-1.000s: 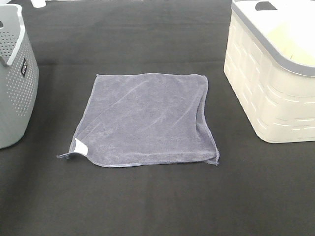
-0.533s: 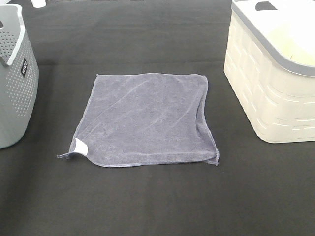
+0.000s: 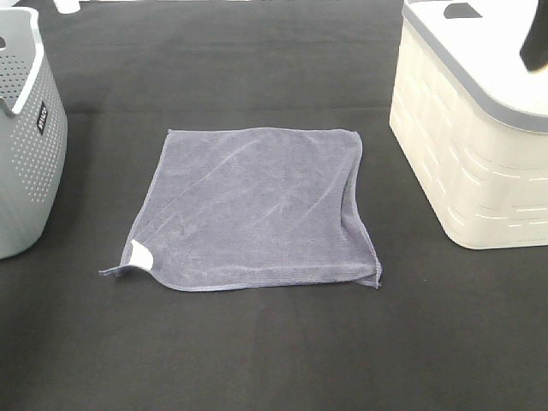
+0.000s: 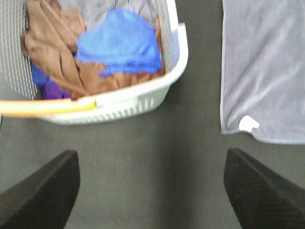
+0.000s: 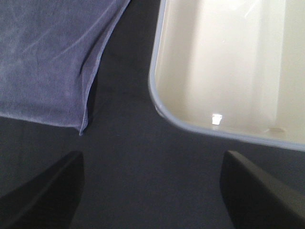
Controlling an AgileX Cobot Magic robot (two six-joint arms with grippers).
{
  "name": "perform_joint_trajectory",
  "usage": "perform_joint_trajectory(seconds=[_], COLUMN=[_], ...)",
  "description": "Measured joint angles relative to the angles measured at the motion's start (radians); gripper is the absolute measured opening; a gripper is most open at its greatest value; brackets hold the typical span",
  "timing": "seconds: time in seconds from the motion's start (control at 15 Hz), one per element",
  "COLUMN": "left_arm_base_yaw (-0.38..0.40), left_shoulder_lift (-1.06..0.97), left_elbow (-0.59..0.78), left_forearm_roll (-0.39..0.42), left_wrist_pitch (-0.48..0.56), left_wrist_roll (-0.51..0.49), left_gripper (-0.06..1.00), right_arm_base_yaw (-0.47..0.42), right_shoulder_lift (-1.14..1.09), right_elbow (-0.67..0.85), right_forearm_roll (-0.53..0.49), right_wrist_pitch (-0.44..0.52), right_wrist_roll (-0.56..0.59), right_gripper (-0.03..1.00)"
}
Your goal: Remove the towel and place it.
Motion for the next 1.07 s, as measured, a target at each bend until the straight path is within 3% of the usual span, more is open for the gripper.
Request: perform_joint_trajectory(seconds=[0.53,0.87,1.07], left_arm_base_yaw=[0.000,0.000,0.000], left_shoulder_lift=[-0.482,-0.718,-0.840], left_elbow=[0.408,0.545,0.606], left_forearm_roll=[0.000,-0.001,-0.006], left_wrist_pitch=[-0.002,-0.008,-0.048], left_wrist_roll=[0.000,0.044,0.048], left_gripper=[0.77,0.77,0.77], right_arm_base_yaw=[0.000,0.000,0.000], right_shoulder_lift=[-0.332,-0.561,-0.696], right_elbow=[0.449,0.678,0.773], right_forearm_roll=[0.009,0.012,0.018], right_wrist_pitch=[-0.187,-0.280,-0.288], right_wrist_roll=[0.007,0.006,0.006], right_gripper=[0.77,0.77,0.76])
